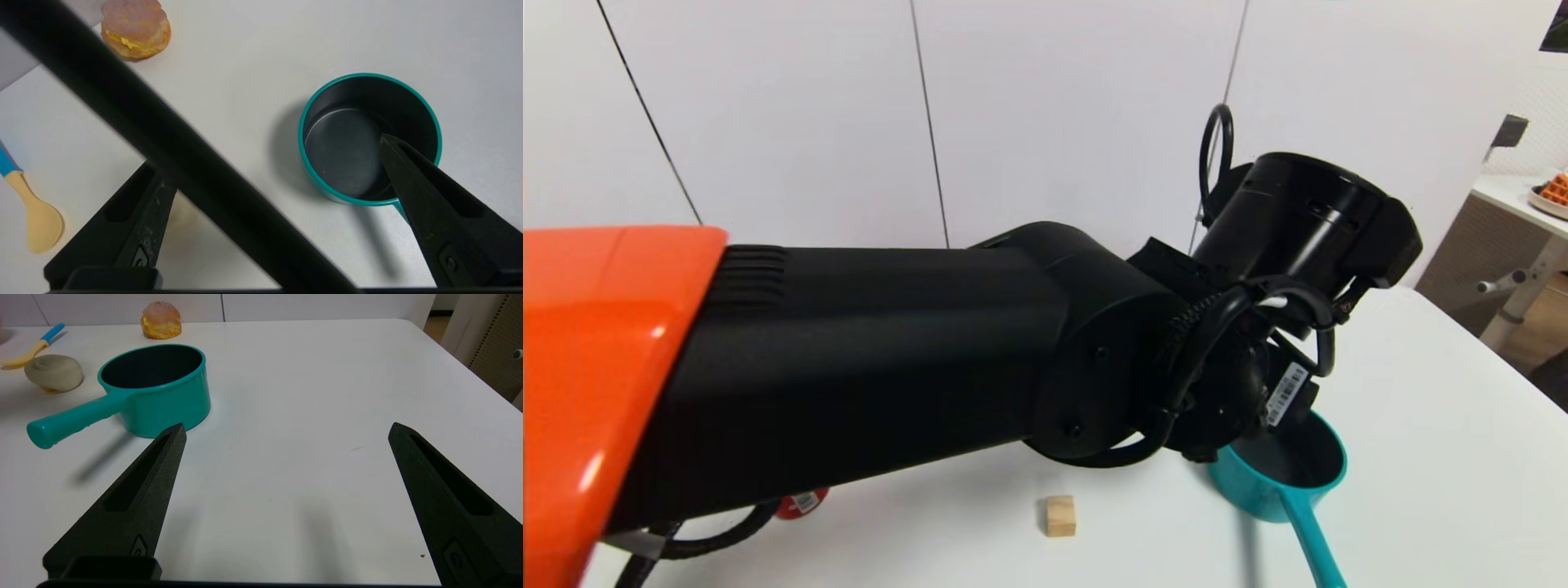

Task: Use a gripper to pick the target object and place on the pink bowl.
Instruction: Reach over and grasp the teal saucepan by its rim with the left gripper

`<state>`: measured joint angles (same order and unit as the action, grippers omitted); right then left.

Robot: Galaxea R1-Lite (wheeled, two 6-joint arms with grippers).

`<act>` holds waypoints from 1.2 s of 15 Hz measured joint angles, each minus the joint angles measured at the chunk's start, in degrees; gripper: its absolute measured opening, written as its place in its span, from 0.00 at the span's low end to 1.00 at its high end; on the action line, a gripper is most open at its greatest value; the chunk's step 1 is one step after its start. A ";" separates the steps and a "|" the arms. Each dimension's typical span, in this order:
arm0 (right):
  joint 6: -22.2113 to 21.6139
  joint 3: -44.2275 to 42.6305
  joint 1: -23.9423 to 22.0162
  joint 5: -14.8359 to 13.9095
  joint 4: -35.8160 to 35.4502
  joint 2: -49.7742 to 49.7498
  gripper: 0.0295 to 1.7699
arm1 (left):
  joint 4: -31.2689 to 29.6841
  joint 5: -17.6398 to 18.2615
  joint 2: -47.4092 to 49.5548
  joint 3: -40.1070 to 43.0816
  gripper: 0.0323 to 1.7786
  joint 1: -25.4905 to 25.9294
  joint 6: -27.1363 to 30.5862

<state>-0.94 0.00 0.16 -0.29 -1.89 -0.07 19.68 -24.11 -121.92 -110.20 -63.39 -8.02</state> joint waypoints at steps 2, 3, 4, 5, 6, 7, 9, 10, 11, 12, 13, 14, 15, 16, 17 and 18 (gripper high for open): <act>0.04 0.00 -0.02 0.05 -0.01 0.00 0.97 | 0.05 -0.05 -2.08 -0.51 0.95 -0.04 -0.63; 0.00 0.00 -0.02 0.02 0.00 0.00 0.97 | -0.09 0.09 -3.22 -0.73 0.95 -0.09 -0.77; 0.00 0.00 -0.02 0.02 0.00 0.00 0.97 | -0.17 0.09 -4.18 -0.99 0.95 -0.09 -0.85; 0.01 0.00 -0.02 0.02 -0.01 0.00 0.97 | -0.28 0.09 -5.25 -1.32 0.95 -0.04 -0.95; 0.00 0.00 -0.02 0.05 -0.01 0.00 0.97 | -0.37 0.05 -6.19 -1.49 0.95 -0.04 -1.07; -0.02 0.00 -0.02 0.02 -0.01 0.00 0.97 | -0.41 0.05 -7.08 -1.60 0.95 -0.04 -1.45; -0.02 0.00 -0.02 0.02 -0.01 0.00 0.97 | -0.46 0.05 -8.77 -1.67 0.95 0.00 -2.83; 0.00 0.00 -0.02 0.02 0.00 0.00 0.97 | -0.46 0.02 -9.50 -1.68 0.95 0.05 -3.85; 0.00 0.00 -0.02 0.05 0.00 0.00 0.97 | -0.50 -0.20 -10.19 -1.71 0.95 0.06 -4.40; 0.00 0.00 -0.02 0.02 0.00 0.00 0.97 | -1.02 -0.37 -10.89 -1.73 0.95 0.00 -4.84; -0.02 0.00 -0.02 0.02 0.00 0.00 0.97 | -1.95 -0.33 -11.46 -1.93 0.95 0.02 -5.07; -0.02 0.00 0.00 0.05 0.00 0.00 0.97 | -2.23 -0.28 -11.93 -2.04 0.95 0.13 -5.07; -0.02 0.00 -0.02 0.07 0.00 0.00 0.97 | -2.32 -0.22 -12.45 -2.08 0.95 0.30 -5.06; -0.05 0.00 0.00 0.05 0.00 0.00 0.97 | -2.38 -0.17 -12.79 -2.12 0.89 0.57 -4.99; -0.02 0.00 -0.02 0.05 0.00 0.00 0.97 | -2.36 -0.16 -13.03 -2.12 0.79 0.79 -5.01; -0.02 0.00 -0.02 0.05 0.00 0.00 0.97 | -2.36 -0.09 -13.19 -2.12 0.70 0.96 -4.95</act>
<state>-0.96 0.00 0.13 -0.24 -1.89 -0.07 17.31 -24.20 -135.11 -112.32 -62.43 -12.97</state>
